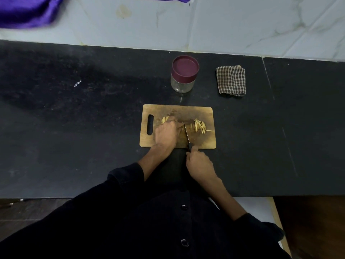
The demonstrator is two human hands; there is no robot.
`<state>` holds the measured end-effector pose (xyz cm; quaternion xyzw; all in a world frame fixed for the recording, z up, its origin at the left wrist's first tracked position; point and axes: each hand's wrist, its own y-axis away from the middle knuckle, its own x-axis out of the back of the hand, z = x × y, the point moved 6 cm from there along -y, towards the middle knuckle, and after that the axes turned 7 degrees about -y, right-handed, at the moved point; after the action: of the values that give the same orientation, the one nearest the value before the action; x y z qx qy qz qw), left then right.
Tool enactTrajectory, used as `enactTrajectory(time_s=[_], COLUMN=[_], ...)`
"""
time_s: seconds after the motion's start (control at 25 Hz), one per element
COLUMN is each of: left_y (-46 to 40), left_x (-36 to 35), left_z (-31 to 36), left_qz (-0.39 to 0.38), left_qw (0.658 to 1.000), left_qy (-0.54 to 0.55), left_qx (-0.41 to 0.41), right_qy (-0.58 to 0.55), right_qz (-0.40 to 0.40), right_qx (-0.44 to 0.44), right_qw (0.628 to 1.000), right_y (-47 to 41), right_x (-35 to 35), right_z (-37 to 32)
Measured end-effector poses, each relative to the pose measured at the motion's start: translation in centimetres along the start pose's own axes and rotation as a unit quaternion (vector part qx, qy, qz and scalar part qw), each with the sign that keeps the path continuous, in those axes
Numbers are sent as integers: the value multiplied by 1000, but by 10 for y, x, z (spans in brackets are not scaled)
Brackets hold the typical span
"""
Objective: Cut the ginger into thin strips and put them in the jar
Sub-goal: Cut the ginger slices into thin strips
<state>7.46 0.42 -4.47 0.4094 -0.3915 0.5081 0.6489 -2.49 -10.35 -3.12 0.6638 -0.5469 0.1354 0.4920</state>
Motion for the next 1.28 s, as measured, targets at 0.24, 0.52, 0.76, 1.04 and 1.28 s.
enactTrajectory(time_s=[0.24,0.52,0.76,1.04,1.28], left_y=[4,6,6,5,4], left_x=[4,8,8,7,7], left_z=[4,5,4,3,3], left_qz=[0,10,16,9,9], left_qw=[1000,999,999,999,999], left_qy=[15,33,43,52,47], left_qx=[-3,-17,-16,-15,-14], right_qy=[-38,-66,-47,-27,-21], right_qz=[21,26,21,17,-2], right_qx=[-23,-4,6,11,6], right_qw=[999,997,999,999,1000], right_y=[7,1,-11,-19,-22], right_x=[1,7,10,15,17], right_z=[13,7,-7,-16,-18])
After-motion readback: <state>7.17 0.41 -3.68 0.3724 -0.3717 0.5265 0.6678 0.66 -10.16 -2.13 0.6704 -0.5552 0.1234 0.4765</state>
